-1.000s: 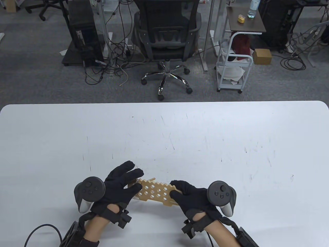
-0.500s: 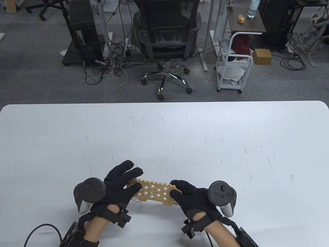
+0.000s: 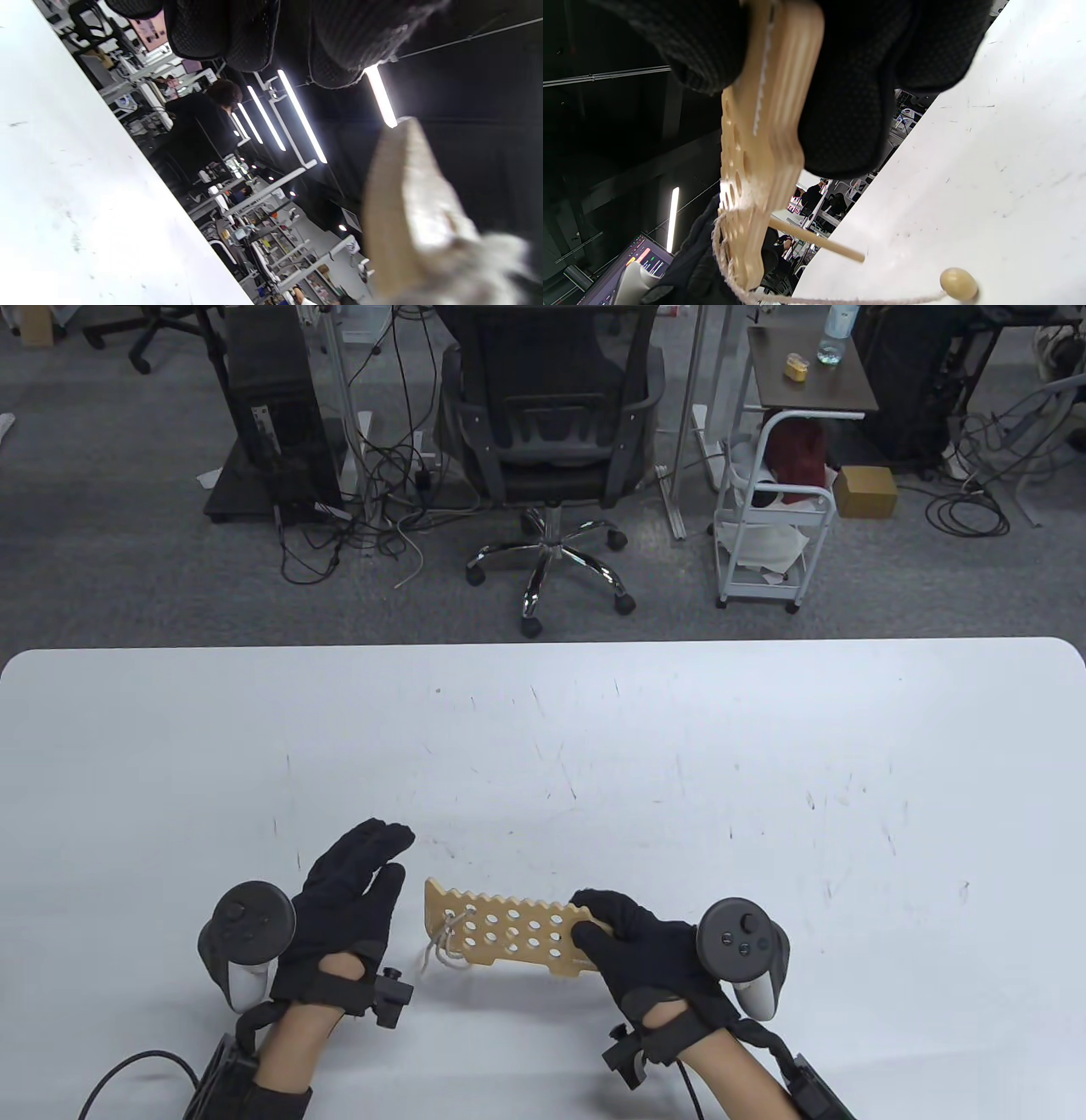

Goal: Thread rope through all holes on crocodile lacing toy

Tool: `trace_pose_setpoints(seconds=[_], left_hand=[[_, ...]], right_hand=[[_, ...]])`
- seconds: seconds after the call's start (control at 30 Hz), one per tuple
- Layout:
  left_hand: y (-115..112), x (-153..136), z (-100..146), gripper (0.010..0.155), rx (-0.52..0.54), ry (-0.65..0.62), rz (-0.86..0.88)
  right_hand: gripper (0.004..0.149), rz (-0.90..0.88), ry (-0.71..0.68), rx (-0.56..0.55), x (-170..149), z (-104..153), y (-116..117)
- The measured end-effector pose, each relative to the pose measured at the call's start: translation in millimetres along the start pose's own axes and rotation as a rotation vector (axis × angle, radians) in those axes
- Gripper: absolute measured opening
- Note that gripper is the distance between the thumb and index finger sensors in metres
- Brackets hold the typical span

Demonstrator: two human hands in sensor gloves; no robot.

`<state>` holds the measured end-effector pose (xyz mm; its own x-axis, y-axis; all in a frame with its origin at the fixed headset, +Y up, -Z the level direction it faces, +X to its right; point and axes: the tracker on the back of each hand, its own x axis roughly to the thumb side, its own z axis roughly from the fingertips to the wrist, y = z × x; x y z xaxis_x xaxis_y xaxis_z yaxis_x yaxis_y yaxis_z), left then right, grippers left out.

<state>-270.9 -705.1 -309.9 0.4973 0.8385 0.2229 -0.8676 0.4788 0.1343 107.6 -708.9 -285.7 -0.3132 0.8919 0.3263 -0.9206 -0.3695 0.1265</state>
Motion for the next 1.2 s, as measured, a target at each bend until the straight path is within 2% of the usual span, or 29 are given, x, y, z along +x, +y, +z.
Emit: trace_pose_setpoints(seconds=[0.1,0.27,0.4,0.77,0.97,1.2], left_hand=[[-2.4,-7.8,-2.5,0.049,-0.014,0.05,-0.004],[-13.9,-14.5,-7.0,0.049,-0.153,0.089,-0.025],[-26.3,-16.6,-9.3,0.051,-0.295,0.06,-0.031],[-54.3,-9.0,-4.5,0.058,-0.552,-0.016,-0.008],[-65.0,-4.6,-0.2,0.055,-0.621,-0.04,0.029],[-66.7,-3.6,0.7,0.046,-0.606,-0.045,0.053]], right_hand=[[0.047,-0.009,-0.002,-0.006,0.2,-0.1,-1.1],[0.047,-0.017,-0.004,-0.012,0.3,0.0,-2.8],[0.048,-0.027,-0.007,-0.016,0.8,0.2,-4.5],[0.048,-0.048,-0.007,-0.013,-0.5,-0.2,-6.2],[0.048,-0.053,-0.008,-0.003,-0.1,-0.2,-5.1],[0.048,-0.05,-0.007,0.002,0.6,-0.6,-4.5]])
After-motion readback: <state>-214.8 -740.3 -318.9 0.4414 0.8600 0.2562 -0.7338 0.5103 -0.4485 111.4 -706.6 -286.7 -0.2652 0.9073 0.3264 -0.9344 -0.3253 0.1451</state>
